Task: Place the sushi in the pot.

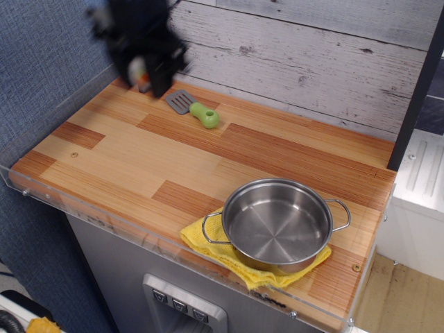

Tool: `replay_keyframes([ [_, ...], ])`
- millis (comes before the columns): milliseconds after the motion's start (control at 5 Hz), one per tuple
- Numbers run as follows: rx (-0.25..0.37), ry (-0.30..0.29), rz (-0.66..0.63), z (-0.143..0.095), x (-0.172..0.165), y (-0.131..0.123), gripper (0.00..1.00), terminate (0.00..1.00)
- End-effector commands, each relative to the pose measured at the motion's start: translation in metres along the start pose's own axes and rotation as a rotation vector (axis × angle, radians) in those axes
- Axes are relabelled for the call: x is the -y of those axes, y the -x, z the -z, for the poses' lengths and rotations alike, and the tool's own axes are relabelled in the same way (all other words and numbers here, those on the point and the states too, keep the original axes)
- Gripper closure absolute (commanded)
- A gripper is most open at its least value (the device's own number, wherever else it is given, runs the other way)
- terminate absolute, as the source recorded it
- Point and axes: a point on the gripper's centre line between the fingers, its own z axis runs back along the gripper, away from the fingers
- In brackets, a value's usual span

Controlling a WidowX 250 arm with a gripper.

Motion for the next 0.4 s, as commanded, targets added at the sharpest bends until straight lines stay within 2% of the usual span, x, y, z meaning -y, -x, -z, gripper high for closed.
replay_keyframes([
  [0,0.063,0.075,0.292,0.007,0.104,-0.013,1.0,0.0],
  [200,0.087,0.028,0.329,-0.006,0.151,0.019,1.0,0.0],
])
